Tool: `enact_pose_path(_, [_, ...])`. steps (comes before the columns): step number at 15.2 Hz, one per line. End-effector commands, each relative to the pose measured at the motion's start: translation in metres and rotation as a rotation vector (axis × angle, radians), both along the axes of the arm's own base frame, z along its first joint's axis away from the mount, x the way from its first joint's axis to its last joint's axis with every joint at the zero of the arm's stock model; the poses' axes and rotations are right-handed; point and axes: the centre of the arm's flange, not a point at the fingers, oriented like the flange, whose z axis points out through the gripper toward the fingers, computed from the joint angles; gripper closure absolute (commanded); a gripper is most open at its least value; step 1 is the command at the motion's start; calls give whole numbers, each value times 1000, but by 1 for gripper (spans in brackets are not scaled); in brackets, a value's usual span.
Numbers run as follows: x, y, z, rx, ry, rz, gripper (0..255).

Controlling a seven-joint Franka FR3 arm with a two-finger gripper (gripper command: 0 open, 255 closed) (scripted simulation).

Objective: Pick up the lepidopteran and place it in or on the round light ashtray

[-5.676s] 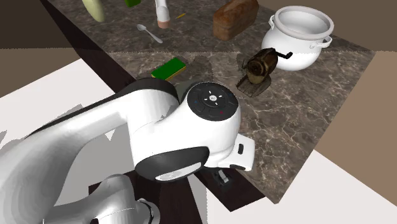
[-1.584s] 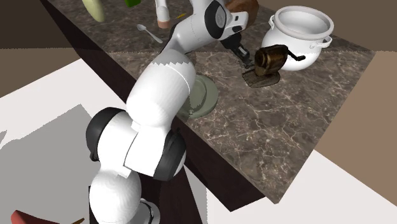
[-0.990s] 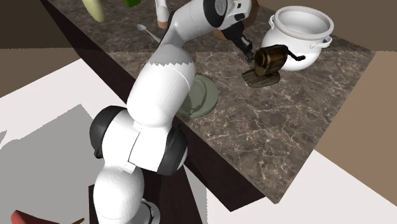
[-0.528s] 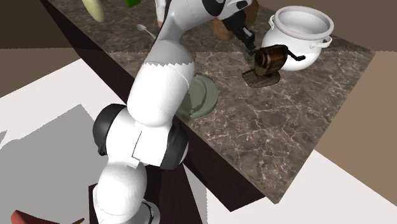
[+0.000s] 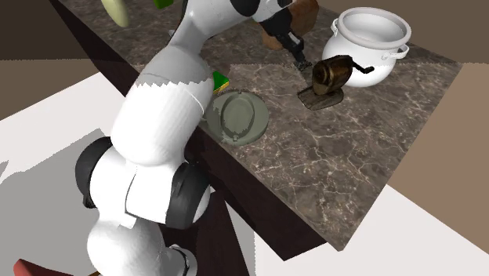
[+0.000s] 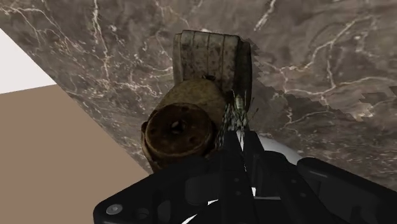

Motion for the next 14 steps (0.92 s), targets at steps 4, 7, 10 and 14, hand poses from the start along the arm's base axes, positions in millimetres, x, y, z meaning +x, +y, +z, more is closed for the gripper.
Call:
enact_pose_path(4, [-61,-21,4,0,2,-1,255])
enact_pose_path(7, [-98,-34,6,0,2,-1,255])
enact_pose_path(10, [-135,-48,9,0,2,-1,255])
enact_pose_path(14, [-185,-66,12,0,2,-1,255])
